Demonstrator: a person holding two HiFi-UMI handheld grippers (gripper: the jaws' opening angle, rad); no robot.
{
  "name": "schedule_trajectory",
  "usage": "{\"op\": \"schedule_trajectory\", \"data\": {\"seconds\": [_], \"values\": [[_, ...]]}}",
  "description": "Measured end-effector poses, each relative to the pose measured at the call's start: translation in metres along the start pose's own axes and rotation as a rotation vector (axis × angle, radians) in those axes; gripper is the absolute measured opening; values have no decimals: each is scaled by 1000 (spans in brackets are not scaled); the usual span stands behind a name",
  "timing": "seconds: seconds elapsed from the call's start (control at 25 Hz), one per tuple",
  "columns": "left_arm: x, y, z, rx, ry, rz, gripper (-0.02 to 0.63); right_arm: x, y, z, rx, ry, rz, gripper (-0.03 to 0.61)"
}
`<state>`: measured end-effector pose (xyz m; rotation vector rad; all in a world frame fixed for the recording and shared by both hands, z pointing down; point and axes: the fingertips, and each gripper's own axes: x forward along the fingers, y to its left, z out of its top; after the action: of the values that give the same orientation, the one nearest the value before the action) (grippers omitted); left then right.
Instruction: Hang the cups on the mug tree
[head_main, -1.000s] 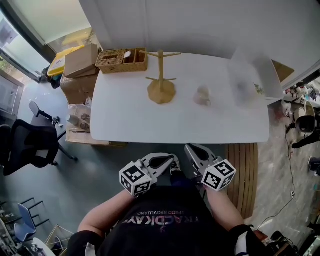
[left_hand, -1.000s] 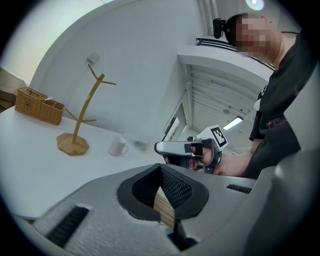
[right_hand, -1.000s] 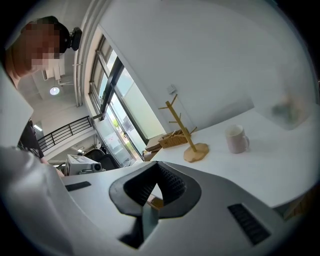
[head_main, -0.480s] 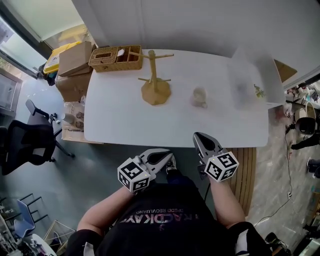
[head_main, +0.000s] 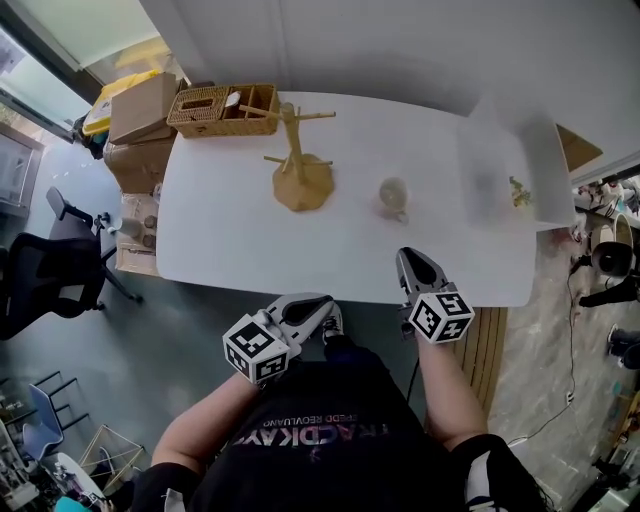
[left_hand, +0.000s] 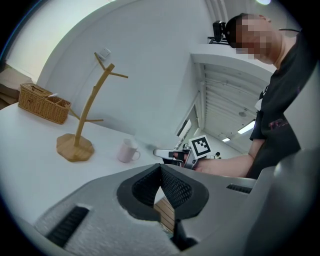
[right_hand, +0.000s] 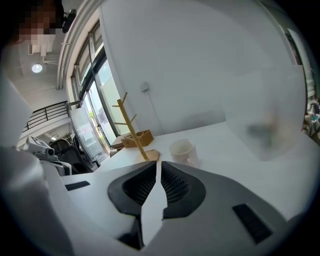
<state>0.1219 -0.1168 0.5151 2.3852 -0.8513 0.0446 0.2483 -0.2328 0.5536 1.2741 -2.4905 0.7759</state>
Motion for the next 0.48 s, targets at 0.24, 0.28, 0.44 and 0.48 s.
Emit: {"op": "schedule_trajectory", "data": {"seconds": [0.24,0.28,0.44,0.48], "values": [[8,9,6,-11,-1,44,-5,24,-40,-2,-1,44,-33,103],[9,10,6,-14,-1,51,-5,28,-45,-3,-5,52,-38,104],[11,15,7,-23,-1,76,-5,46,-65,-10,-44,93,-52,110],[12,16,7,-25,-1,81,-5,52,-68,-13,-58,105,-53,112]]}}
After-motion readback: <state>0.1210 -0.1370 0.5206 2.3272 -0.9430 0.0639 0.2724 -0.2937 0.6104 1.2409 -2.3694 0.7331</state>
